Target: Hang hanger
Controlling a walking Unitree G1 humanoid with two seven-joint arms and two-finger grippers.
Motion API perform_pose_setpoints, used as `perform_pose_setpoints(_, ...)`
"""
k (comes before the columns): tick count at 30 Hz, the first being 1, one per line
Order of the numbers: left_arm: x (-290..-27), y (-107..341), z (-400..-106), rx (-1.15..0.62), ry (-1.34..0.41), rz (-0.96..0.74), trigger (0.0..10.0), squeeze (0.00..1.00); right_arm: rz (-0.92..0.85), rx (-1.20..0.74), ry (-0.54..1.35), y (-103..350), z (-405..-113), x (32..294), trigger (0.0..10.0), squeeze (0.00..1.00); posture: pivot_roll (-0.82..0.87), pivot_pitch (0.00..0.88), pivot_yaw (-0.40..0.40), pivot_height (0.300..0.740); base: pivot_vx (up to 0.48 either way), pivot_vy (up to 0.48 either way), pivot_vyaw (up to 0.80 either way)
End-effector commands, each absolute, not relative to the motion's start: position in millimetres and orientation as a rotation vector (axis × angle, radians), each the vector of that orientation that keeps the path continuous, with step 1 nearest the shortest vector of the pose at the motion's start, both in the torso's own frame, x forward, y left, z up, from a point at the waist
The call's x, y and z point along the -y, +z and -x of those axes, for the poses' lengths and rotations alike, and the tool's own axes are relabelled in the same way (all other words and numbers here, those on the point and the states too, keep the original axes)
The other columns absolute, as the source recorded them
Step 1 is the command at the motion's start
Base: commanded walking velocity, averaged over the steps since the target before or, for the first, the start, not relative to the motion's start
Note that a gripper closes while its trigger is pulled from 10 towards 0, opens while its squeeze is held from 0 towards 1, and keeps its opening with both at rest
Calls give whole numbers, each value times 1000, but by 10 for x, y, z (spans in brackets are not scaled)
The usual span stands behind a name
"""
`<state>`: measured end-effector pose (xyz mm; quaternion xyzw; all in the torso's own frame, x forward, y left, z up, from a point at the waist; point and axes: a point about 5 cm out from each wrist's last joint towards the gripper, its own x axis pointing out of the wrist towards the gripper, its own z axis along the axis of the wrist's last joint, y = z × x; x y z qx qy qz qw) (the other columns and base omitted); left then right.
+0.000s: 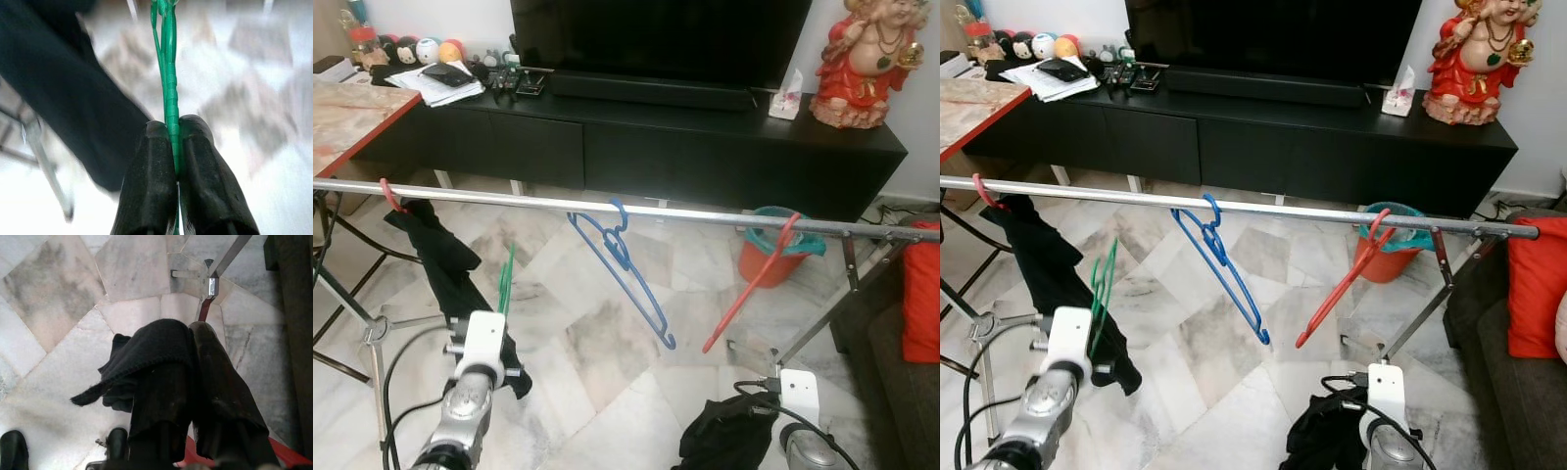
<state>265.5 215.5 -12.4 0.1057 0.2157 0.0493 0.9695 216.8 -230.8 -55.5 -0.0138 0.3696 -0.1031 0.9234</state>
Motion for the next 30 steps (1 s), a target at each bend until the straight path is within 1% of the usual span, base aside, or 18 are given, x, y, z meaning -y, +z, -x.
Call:
perform_pose_setpoints(1,-2094,-339,-2465,-571,68,-226,10000,0,38,-769,-213,-578,-2119,2328,10000,0,-83,0,-47,740,0,0,0)
perform_pose_setpoints(4,-2070,-473,-2318,-661,66,-217,10000,0,38,-775,-215,-591,-2098,2327,10000,0,-90,0,-43,740,0,0,0)
perform_pose_setpoints(5,-2065,-584,-2174,-737,79,-203,10000,0,37,-779,-216,-599,-2084,2328,10000,0,-95,0,-41,740,0,0,0)
perform_pose_setpoints(7,-2066,-685,-2025,-813,95,-184,10000,0,37,-781,-216,-603,-2076,2329,10000,0,-95,0,-41,740,0,0,0)
perform_pose_setpoints(13,-2047,-804,-1831,-912,99,-170,10000,0,32,-783,-226,-609,-2059,2344,10000,0,-104,0,-37,740,0,0,0)
perform_pose_setpoints(15,-2046,-817,-1807,-923,101,-166,10000,0,29,-778,-230,-604,-2062,2350,10000,0,-107,0,-34,740,0,154,0)
perform_pose_setpoints(19,-2052,-837,-1764,-936,111,-158,10000,0,30,-773,-234,-600,-2064,2359,10000,0,-108,0,-35,740,0,-77,0)
perform_pose_setpoints(21,-2055,-842,-1752,-940,115,-155,10000,0,30,-773,-234,-599,-2064,2361,10000,0,-107,0,-35,740,0,-304,0)
perform_pose_setpoints(24,-2070,-847,-1737,-947,120,-155,10000,0,31,-771,-232,-597,-2070,2355,10000,0,-110,0,-29,740,0,0,0)
perform_pose_setpoints(29,-2101,-863,-1696,-968,119,-161,10000,0,27,-771,-235,-598,-2065,2362,10000,0,-115,0,-25,740,0,244,0)
perform_pose_setpoints(30,-2106,-867,-1685,-973,119,-161,10000,0,26,-772,-238,-598,-2060,2371,10000,0,-115,0,-25,740,0,-416,0)
